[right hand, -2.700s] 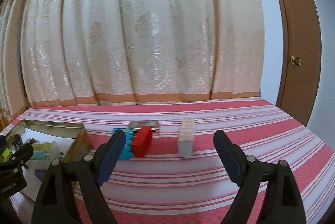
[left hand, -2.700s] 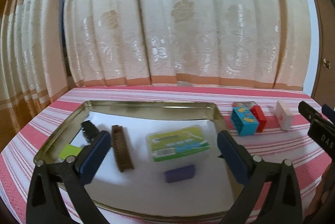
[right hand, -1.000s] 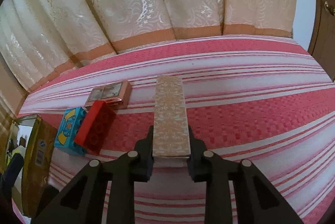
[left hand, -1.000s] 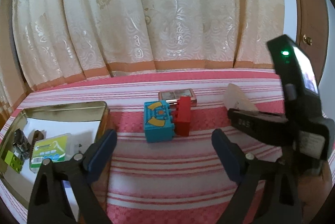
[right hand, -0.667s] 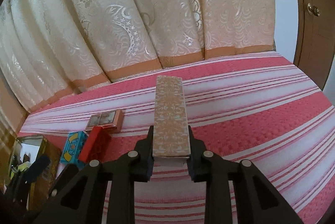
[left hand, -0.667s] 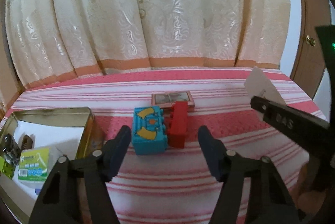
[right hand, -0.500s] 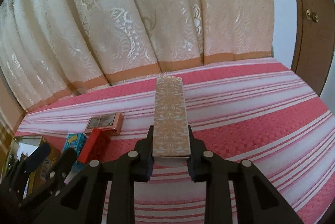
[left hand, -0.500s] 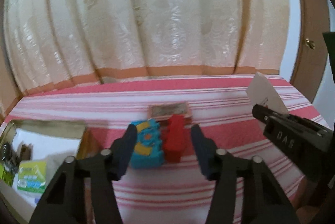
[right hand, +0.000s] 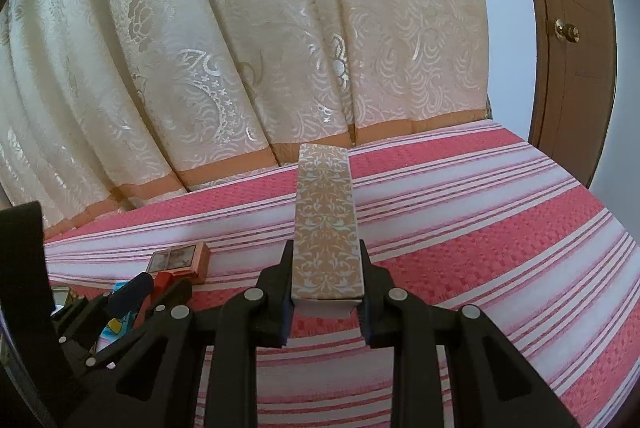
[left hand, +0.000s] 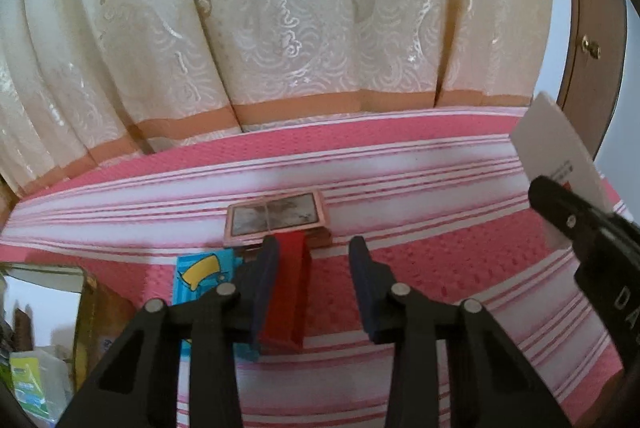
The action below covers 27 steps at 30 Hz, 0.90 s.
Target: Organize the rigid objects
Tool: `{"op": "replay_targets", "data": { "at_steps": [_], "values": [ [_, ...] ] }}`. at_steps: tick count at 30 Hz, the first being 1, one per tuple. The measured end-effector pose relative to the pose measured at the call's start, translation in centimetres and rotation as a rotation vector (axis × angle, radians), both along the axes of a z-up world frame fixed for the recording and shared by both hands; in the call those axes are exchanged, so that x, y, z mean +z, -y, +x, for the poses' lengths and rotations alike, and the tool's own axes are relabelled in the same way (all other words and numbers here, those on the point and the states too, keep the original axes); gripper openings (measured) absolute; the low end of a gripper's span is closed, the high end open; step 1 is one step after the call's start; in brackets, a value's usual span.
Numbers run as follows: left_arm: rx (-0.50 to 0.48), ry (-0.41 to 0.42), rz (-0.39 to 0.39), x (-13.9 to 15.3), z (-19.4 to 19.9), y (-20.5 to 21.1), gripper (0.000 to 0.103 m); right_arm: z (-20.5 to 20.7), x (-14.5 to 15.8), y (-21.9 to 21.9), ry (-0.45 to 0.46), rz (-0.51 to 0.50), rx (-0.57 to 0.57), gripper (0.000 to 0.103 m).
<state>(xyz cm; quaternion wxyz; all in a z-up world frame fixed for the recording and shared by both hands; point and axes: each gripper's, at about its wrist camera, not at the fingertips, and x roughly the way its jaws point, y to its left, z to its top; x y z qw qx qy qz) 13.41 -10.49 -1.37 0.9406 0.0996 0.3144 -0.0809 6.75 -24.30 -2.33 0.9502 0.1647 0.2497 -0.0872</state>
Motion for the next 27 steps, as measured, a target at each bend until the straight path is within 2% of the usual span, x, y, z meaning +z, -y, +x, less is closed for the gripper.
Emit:
{"op": "replay_targets", "data": {
  "at_steps": [2, 5, 8, 10, 11, 13, 15, 16, 17, 21, 27],
  "values": [
    [-0.012, -0.003, -0.003, -0.1, -0.5, -0.1, 0.036, 0.0, -0.1, 0.1, -0.005, 0.004, 0.0, 0.028],
    [-0.057, -0.035, -0.071, 0.2, -0.9, -1.3, 0.036, 0.1, -0.3, 0.3, -0.015, 0.018, 0.0, 0.028],
    [-0.058, -0.043, -0.091, 0.2, -0.4, -2.1, 0.036, 0.1, -0.3, 0.2, -0.015, 0.017, 0.0, 0.028],
    [-0.047, -0.048, -0.088, 0.0, 0.0, -2.3, 0.046, 0.0, -0.3, 0.2, -0.015, 0.014, 0.004, 0.028],
    [-0.046, -0.076, -0.104, -0.3, 0.4, -2.3, 0.049, 0.0, -0.2, 0.2, -0.015, 0.015, 0.005, 0.028],
    [-0.059, -0.088, -0.098, -0.8, 0.9, -2.0, 0.052, 0.1, -0.2, 0.2, -0.014, 0.017, 0.008, 0.028],
    [-0.084, -0.128, -0.078, -1.4, 1.1, -1.1, 0.052, 0.1, -0.1, 0.3, -0.014, 0.02, 0.009, 0.028],
    [-0.1, -0.15, -0.086, -1.7, 1.1, -0.9, 0.041, 0.0, -0.2, 0.3, -0.013, 0.022, 0.009, 0.028],
    [-0.113, -0.164, -0.098, -1.8, 1.1, -0.8, 0.035, 0.0, -0.2, 0.3, -0.013, 0.023, 0.008, 0.028],
    [-0.114, -0.166, -0.129, -1.6, 1.1, -1.0, 0.035, 0.0, -0.1, 0.4, -0.013, 0.03, 0.004, 0.028],
    [-0.119, -0.168, -0.125, -1.4, 1.0, -0.4, 0.035, 0.0, -0.2, 0.5, -0.017, 0.034, 0.002, 0.028]
  ]
}}
